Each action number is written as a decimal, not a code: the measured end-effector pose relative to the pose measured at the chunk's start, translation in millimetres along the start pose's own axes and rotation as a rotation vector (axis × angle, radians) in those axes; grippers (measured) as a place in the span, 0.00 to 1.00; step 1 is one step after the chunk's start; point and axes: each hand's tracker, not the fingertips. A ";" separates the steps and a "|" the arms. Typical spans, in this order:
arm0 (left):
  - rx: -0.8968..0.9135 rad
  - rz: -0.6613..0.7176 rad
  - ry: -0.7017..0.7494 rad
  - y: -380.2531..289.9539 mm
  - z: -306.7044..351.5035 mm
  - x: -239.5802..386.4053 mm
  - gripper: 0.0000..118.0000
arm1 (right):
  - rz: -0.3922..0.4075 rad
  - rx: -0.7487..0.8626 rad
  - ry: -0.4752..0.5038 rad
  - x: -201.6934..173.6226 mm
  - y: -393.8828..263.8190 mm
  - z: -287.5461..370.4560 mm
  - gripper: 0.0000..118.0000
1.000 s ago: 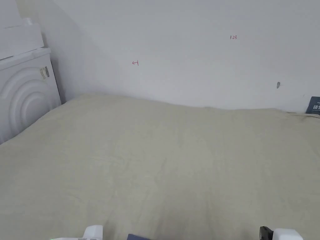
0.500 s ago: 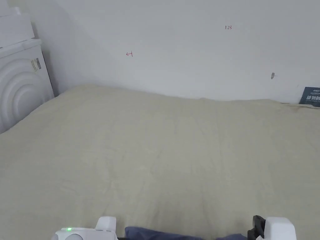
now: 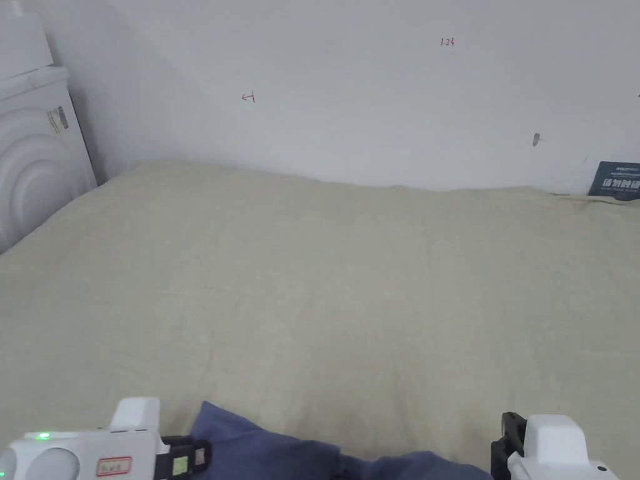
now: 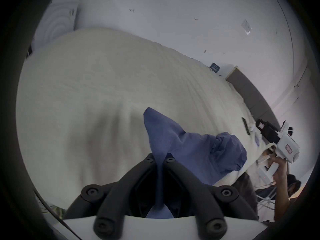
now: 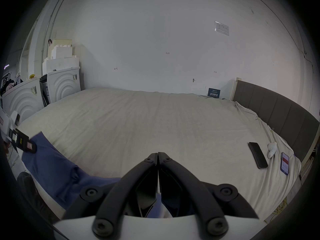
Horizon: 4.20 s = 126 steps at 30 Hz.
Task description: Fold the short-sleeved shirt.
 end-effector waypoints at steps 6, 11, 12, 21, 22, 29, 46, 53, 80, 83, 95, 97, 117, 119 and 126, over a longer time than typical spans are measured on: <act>-0.017 -0.091 0.087 13.0 32.5 -0.3 0.00 | -0.003 0.001 0.006 0.5 -0.3 -2.5 0.00; -0.039 -0.126 0.112 17.2 46.7 38.6 0.00 | -0.006 0.001 0.009 -1.0 -0.3 -2.9 0.00; -0.042 -0.131 0.108 17.9 48.7 48.9 0.00 | -0.007 0.002 0.011 -1.3 -0.6 -3.2 0.00; -0.072 -0.156 -0.075 15.1 31.7 138.5 0.00 | -0.015 0.002 0.012 -0.2 -3.2 -0.5 0.00; -0.077 -0.163 -0.082 14.1 26.9 149.0 0.00 | -0.015 0.001 0.010 0.4 -3.9 -0.2 0.00; -0.167 -0.222 -0.162 -4.0 -34.3 220.7 0.00 | -0.029 -0.004 -0.004 10.0 -9.2 4.1 0.00; -0.248 -0.086 -0.254 -17.5 -109.9 242.3 0.28 | -0.045 -0.019 -0.036 28.6 -16.6 9.7 0.00; -0.147 -0.020 -0.342 -4.5 -89.9 215.0 0.38 | -0.059 -0.018 -0.038 31.1 -15.4 8.1 0.00; -0.105 0.009 -0.362 -48.3 -126.0 209.9 0.00 | -0.067 -0.046 -0.039 35.1 -23.2 11.7 0.00; 0.043 -0.029 -0.284 -50.1 -76.8 184.1 0.00 | -0.065 -0.046 -0.017 25.8 -26.0 12.7 0.00; 0.260 -0.085 0.082 -99.3 20.6 108.1 0.00 | -0.005 -0.148 0.200 -71.0 -57.9 -13.9 0.00; 0.251 -0.059 0.064 -105.4 21.4 102.8 0.00 | 0.011 -0.191 0.198 -84.1 -64.8 -27.2 0.00; -0.088 0.117 -0.322 -46.3 -104.7 85.6 0.58 | -0.053 -0.201 0.195 -82.2 -87.4 -46.7 0.00; -0.120 0.110 -0.337 -41.7 -113.6 84.5 0.58 | -0.050 -0.202 0.194 -82.1 -87.3 -46.6 0.00; -0.170 0.028 -0.284 -34.3 -111.8 83.5 0.56 | -0.048 -0.204 0.198 -81.5 -86.1 -45.9 0.00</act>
